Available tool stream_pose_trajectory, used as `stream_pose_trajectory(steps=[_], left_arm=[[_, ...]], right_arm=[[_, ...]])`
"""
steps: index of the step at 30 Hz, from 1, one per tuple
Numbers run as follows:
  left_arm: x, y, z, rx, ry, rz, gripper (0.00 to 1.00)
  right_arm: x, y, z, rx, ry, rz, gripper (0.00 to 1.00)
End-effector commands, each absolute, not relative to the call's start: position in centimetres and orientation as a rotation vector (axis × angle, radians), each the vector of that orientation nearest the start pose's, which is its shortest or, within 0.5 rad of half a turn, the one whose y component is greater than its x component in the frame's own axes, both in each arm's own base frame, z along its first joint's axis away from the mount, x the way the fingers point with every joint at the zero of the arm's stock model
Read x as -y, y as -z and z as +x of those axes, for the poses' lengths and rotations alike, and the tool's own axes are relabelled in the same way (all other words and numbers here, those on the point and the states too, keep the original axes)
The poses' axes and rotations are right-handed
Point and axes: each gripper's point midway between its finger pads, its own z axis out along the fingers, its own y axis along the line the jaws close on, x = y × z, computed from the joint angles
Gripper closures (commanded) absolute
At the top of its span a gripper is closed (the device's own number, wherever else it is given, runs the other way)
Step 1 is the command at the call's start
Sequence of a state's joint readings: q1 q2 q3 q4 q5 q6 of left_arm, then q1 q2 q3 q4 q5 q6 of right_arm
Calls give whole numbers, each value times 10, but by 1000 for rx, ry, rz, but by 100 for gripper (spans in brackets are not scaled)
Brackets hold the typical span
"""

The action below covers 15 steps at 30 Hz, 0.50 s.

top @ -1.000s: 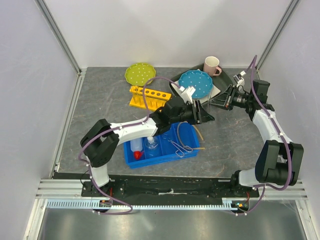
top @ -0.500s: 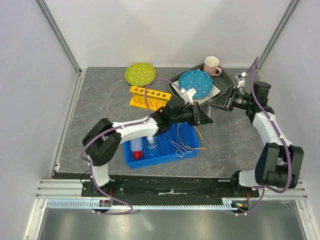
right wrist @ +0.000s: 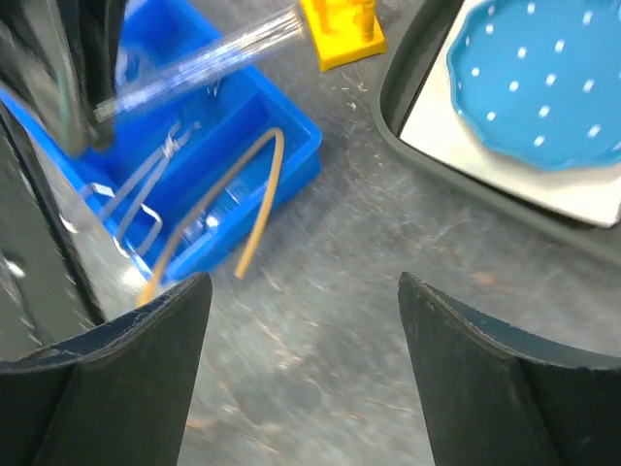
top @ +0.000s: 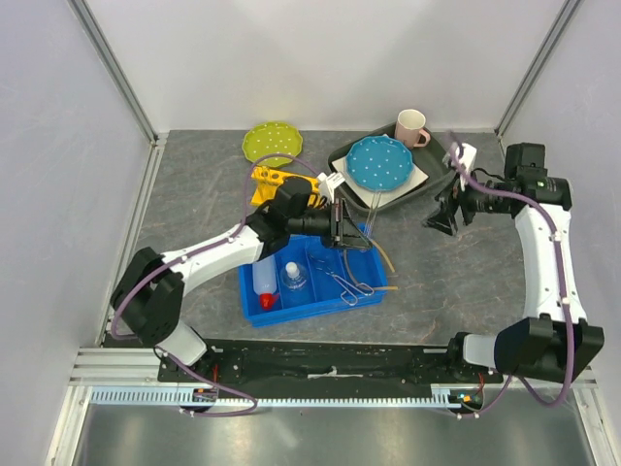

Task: Organize the chemistry lab equipment

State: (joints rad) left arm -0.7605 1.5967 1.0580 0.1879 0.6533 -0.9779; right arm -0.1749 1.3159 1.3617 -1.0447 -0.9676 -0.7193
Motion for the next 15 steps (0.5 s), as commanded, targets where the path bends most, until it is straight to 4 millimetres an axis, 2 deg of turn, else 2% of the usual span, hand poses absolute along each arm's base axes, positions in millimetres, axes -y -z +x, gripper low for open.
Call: stream_pose_trajectory(steps=[1, 3, 4, 5, 6, 7, 11, 13, 15], left_arm=[[376, -240, 178, -2316, 1780, 584, 87], [370, -248, 167, -2305, 1822, 671, 87], [366, -245, 161, -2348, 1831, 677, 87], [363, -245, 156, -2359, 1856, 707, 87], [362, -245, 154, -2364, 1856, 733, 87], [359, -242, 150, -2395, 1859, 735, 87], [355, -243, 139, -2417, 1928, 792, 87], [354, -246, 135, -2413, 1962, 816, 87], [352, -250, 132, -2399, 1986, 838, 87]], right_arm=[[-86, -265, 235, -1588, -522, -1531, 13], [-100, -265, 219, -1419, -444, -1690, 5], [-106, -267, 217, -1287, -385, -1779, 3], [-112, -271, 212, -1232, -372, -1802, 2], [-128, -278, 206, -1156, -406, -1822, 2], [-134, -289, 206, -1130, -408, -1806, 2], [-160, -300, 198, -1051, -521, -1817, 2], [-179, -293, 187, -1024, -590, -1871, 2], [-184, -280, 190, -1042, -574, -1912, 4]])
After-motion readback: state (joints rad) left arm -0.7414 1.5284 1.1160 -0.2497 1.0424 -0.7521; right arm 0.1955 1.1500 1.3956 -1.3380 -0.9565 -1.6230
